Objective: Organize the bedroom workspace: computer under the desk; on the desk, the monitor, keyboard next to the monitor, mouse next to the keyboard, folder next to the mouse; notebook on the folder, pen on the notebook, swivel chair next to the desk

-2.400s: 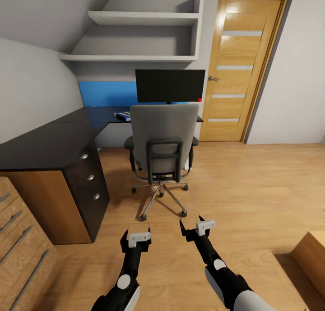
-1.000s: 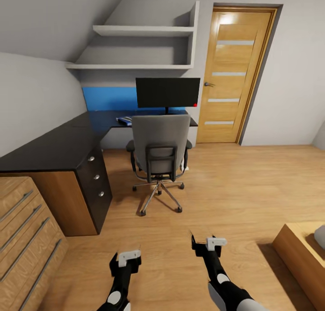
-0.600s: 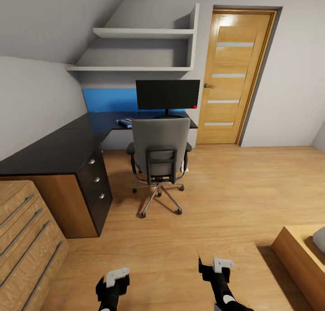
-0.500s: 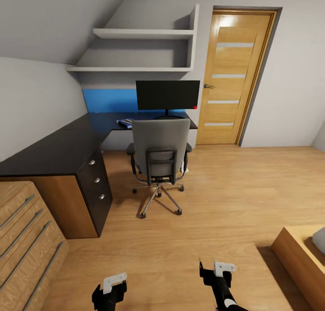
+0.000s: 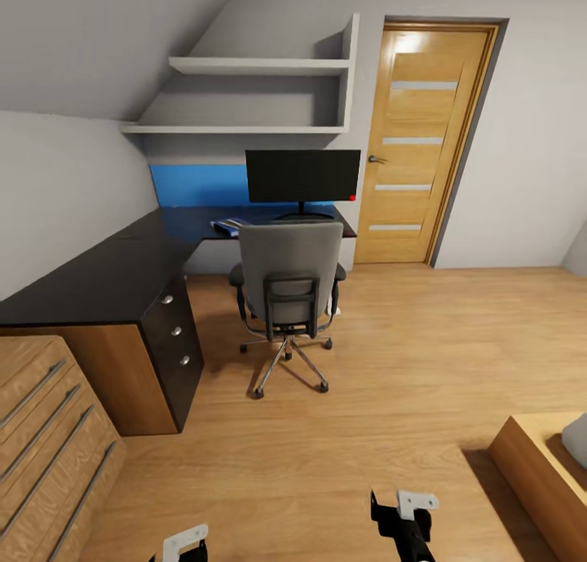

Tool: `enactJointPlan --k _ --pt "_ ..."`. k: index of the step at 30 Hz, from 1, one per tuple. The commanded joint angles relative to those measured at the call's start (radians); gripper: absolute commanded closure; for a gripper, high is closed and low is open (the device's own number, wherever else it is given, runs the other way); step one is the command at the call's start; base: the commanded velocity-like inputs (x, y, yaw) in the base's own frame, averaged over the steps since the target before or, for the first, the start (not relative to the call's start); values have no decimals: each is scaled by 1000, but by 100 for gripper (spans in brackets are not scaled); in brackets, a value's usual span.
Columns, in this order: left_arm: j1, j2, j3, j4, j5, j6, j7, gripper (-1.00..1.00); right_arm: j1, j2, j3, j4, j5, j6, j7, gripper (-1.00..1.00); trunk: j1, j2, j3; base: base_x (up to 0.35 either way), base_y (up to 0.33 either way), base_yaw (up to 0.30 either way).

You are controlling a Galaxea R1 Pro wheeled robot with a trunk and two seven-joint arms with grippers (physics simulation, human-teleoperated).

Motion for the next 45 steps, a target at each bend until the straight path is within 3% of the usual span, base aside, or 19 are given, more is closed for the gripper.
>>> enactJointPlan --k 1,19,45 --pt "-1 1 -9 6 7 -3 5 -100 3 0 9 2 -9 -6 -2 -100 -4 7 2 0 0 0" --pt "-1 16 -7 62 19 -3 5 -100 60 7 9 3 -9 -17 -4 -100 -73 133 59 0 0 0" --pt "-1 7 -10 63 18 6 3 -100 66 7 9 3 -8 -19 -3 -100 -173 315 142 0 0 -28"
